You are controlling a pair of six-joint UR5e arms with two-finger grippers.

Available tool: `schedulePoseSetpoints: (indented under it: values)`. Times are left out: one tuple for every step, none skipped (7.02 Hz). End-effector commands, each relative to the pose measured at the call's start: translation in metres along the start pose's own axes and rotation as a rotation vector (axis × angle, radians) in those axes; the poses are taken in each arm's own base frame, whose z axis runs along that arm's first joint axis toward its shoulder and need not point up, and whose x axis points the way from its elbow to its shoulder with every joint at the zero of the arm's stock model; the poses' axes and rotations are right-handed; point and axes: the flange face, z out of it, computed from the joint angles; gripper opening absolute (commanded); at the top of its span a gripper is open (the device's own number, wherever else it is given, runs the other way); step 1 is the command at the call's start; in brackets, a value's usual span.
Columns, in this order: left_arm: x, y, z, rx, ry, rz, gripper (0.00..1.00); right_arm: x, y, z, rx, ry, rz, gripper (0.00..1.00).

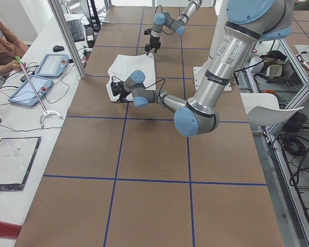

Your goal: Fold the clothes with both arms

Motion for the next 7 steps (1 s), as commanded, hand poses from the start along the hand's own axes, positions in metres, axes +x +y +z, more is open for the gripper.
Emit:
schedulePoseSetpoints:
  values:
    - [0.01, 0.002, -0.007, -0.005, 0.02, -0.009, 0.5, 0.0, -0.001, -0.002, -0.001, -0.004, 0.002, 0.0]
    - [0.006, 0.009, -0.028, -0.018, 0.039, -0.044, 0.5, -0.001, 0.002, -0.006, -0.011, -0.007, 0.001, 0.0]
    - [0.006, 0.02, -0.039, -0.034, 0.054, -0.083, 0.5, -0.002, 0.002, -0.01, -0.014, -0.013, -0.001, 0.0]
    - [0.003, 0.036, -0.042, -0.055, 0.056, -0.099, 0.5, -0.003, 0.003, -0.011, -0.015, -0.015, -0.001, 0.0]
    - [0.007, 0.045, -0.046, -0.07, 0.065, -0.116, 0.5, -0.004, 0.003, -0.016, -0.016, -0.02, -0.001, 0.0]
    - [-0.006, 0.054, -0.056, -0.084, 0.063, -0.118, 0.5, -0.001, 0.004, -0.033, -0.024, -0.037, -0.001, 0.0]
    - [-0.017, 0.066, -0.082, -0.142, 0.077, -0.111, 0.5, 0.024, 0.001, -0.047, -0.025, -0.02, 0.03, 0.0]
